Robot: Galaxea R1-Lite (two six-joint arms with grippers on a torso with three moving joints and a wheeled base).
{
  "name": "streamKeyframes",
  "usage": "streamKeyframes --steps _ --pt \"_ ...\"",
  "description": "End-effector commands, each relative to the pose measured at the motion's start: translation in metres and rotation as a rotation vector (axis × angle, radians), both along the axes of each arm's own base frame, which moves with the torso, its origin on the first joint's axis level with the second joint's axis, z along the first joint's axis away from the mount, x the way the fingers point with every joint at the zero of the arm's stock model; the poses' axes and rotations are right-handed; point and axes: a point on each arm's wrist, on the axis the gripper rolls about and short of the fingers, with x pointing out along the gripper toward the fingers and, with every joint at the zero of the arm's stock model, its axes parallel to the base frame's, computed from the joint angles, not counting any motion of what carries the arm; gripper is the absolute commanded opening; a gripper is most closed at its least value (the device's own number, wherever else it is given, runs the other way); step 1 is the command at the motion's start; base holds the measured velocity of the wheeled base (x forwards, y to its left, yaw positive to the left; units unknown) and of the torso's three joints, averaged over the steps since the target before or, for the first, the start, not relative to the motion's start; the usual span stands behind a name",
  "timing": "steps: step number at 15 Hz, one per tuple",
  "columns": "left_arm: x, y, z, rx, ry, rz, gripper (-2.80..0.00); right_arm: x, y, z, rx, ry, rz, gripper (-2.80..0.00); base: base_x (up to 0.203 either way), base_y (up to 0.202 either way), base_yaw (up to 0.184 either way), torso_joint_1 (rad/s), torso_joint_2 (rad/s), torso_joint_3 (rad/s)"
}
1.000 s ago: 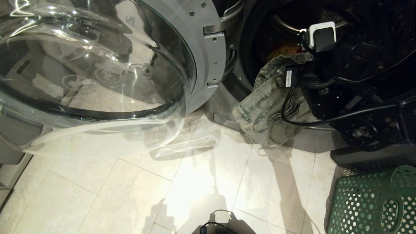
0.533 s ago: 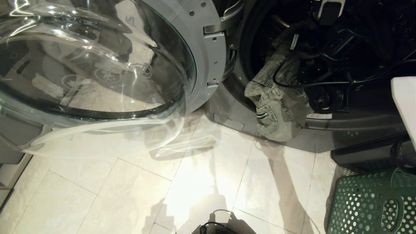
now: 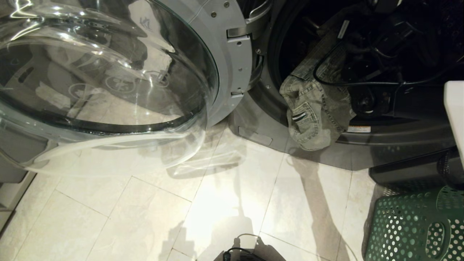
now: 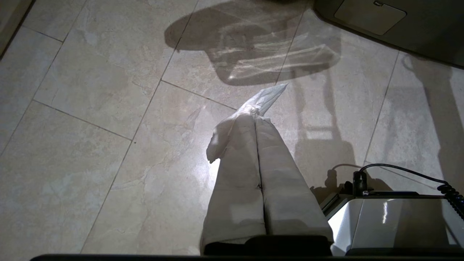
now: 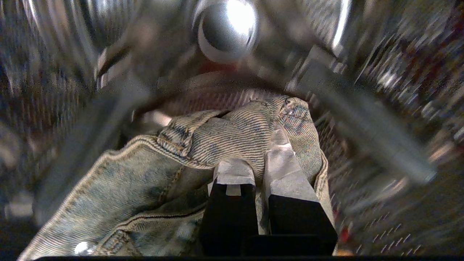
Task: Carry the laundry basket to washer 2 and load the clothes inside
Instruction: Place the clothes into the washing machine
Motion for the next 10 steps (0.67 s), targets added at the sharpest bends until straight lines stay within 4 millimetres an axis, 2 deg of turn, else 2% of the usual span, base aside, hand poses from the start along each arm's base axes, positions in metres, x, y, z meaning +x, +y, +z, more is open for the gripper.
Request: streamKeyframes --steps 1,3,6,7,10 --pt "0.000 0.000 0.000 0.000 0.001 0.000 -2.80 -0.031 -0.016 0.036 0.023 -0.079 -0.022 -2.80 0.000 0.000 0.000 0.000 0.00 0.000" --pt "0.000 0.000 0.000 0.000 0.001 0.000 -2.80 -0.045 -0.022 0.050 0.029 -0.101 -0.029 -2.80 0.000 0.000 0.000 0.000 0.00 0.000" --pt "0.000 0.000 0.000 0.000 0.002 0.000 -2.80 -0.053 -0.027 0.058 0.037 -0.119 -0.035 -2.80 0.000 0.000 0.000 0.000 0.00 0.000" --pt "0.000 0.000 0.000 0.000 0.001 0.000 -2.80 -0.052 -0.027 0.057 0.037 -0.118 -0.036 -2.80 0.000 0.000 0.000 0.000 0.00 0.000" --pt "0.000 0.000 0.000 0.000 0.002 0.000 -2.80 -0.033 -0.022 0.038 0.025 -0.068 -0.034 -2.80 0.000 0.000 0.000 0.000 0.00 0.000"
